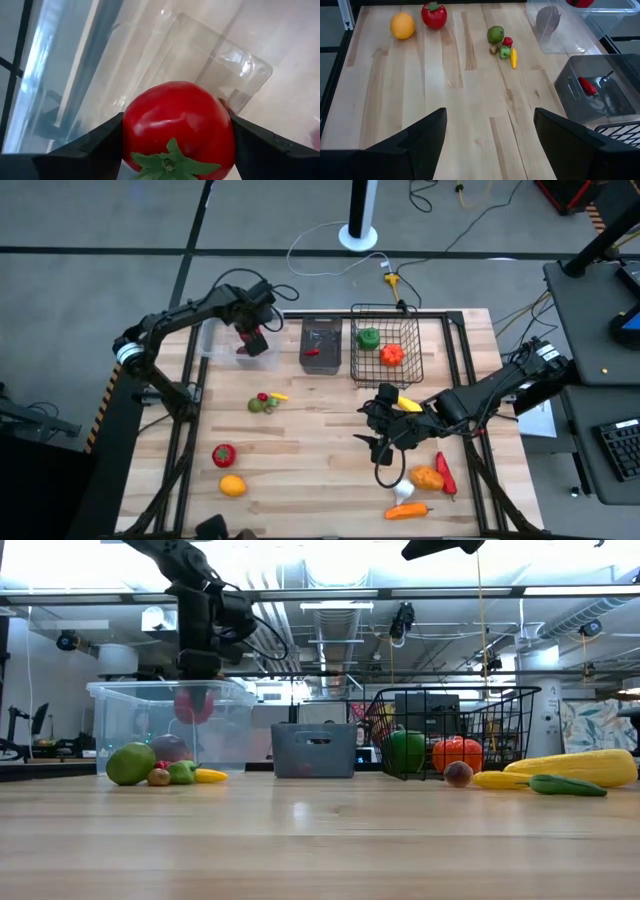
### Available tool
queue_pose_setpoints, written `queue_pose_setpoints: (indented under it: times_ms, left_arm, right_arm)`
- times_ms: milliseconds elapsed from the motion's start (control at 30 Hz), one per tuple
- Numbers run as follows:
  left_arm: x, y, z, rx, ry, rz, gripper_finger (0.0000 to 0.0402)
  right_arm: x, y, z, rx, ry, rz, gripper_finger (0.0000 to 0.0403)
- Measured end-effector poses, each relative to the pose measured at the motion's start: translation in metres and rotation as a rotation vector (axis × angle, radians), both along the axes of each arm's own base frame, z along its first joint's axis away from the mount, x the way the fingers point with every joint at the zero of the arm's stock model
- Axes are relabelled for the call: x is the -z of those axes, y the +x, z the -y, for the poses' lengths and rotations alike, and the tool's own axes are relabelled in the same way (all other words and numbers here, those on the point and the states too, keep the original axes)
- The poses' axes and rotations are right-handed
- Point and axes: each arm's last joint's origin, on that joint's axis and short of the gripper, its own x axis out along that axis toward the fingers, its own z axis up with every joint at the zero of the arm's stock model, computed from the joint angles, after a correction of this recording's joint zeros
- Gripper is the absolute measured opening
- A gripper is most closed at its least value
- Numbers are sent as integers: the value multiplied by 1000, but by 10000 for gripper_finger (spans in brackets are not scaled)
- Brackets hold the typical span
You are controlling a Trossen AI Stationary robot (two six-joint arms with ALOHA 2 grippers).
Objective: Sort produce into baskets
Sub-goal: Put the red tomato into the transparent bin
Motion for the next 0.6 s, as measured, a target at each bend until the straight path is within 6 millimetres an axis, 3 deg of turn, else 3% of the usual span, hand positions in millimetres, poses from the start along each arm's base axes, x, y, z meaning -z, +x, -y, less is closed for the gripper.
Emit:
queue_pose_setpoints:
  times_ms: [300, 600]
  left_arm:
    - [4, -7, -9, -6, 10, -1, 283]
    - [20, -11, -8, -10, -1, -12, 283]
  right_arm:
    - [-1, 1, 0, -2, 3, 16, 292]
    - [-2, 2, 0, -10, -7, 20, 292]
